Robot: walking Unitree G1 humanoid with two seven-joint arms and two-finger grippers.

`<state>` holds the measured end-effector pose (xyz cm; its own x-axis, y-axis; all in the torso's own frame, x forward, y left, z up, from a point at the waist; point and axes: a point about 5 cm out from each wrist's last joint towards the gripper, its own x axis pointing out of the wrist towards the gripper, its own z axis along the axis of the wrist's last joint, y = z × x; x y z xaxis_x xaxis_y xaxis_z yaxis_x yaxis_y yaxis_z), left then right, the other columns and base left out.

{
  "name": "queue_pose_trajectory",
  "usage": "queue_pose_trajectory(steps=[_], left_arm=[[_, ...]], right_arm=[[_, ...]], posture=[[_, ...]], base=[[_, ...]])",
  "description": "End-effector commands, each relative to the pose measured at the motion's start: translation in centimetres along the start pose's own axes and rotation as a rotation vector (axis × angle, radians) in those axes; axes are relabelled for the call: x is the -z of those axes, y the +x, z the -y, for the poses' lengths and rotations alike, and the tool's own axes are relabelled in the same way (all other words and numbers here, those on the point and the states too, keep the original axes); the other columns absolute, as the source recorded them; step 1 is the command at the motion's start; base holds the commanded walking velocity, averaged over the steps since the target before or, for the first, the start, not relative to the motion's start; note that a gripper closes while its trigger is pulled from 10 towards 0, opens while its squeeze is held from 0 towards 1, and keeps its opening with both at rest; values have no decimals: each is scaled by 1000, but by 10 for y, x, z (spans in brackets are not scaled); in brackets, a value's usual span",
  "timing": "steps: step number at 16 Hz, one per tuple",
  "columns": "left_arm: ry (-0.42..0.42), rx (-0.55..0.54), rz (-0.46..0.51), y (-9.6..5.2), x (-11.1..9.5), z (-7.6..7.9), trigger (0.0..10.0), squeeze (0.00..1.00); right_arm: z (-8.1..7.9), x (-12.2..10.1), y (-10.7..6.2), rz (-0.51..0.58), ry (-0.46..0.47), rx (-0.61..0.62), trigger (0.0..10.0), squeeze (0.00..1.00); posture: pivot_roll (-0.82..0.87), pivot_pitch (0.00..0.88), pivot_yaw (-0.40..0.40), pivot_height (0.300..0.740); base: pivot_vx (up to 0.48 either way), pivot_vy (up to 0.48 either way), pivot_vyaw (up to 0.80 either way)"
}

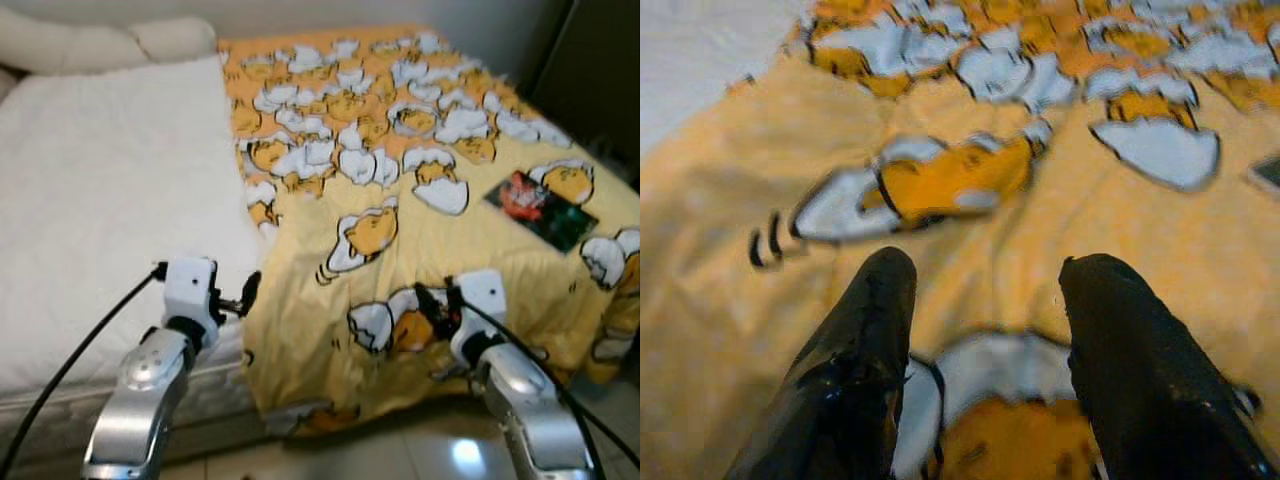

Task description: Clean up the room

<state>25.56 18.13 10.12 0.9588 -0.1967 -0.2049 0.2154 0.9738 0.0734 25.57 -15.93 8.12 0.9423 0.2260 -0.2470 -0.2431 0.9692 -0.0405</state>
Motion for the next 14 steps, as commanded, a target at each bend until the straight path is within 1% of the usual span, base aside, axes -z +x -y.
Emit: queue_pose_trajectory(steps=[1,6,7,9,10,11,12,13,14], left_arm=[[7,-32,-12,-3,2,-9,10000,0],[14,-31,-19,-4,1,-15,10000,0],[9,-21,-20,-3,1,-15,10000,0],[-7,25,-42,9,3,-19,10000,0],[-26,33,-52,14,4,-22,10000,816],[-36,40,-66,20,6,-26,10000,1000],[-13,41,-90,26,7,-29,10000,1000],[36,22,-164,43,14,-37,10000,1000],[46,-27,-217,54,18,-43,10000,973]], right_arm=[[-9,-4,3,14,3,-36,10000,0],[-9,-5,3,14,-11,-56,10000,0],[-10,-6,2,16,-15,-65,10000,0],[-9,-8,2,20,-24,-95,10000,0],[-7,-10,2,24,-22,-100,10000,0],[-5,-12,1,26,-27,-102,10000,0],[-3,-13,0,28,-22,-102,10000,0],[2,-16,0,31,-20,-106,10000,0],[4,-19,0,31,-35,-114,10000,0]], posture=[[-123,20,19,740],[-125,38,32,740],[-129,43,37,740],[-133,55,47,740],[-136,62,53,740],[-140,68,59,740],[-144,74,64,740],[-149,100,71,740],[-150,115,76,740]], base=[[334,0,0],[332,0,0],[307,0,0],[0,0,0],[0,0,0],[0,0,0],[0,0,0],[0,0,0],[0,0,0]])
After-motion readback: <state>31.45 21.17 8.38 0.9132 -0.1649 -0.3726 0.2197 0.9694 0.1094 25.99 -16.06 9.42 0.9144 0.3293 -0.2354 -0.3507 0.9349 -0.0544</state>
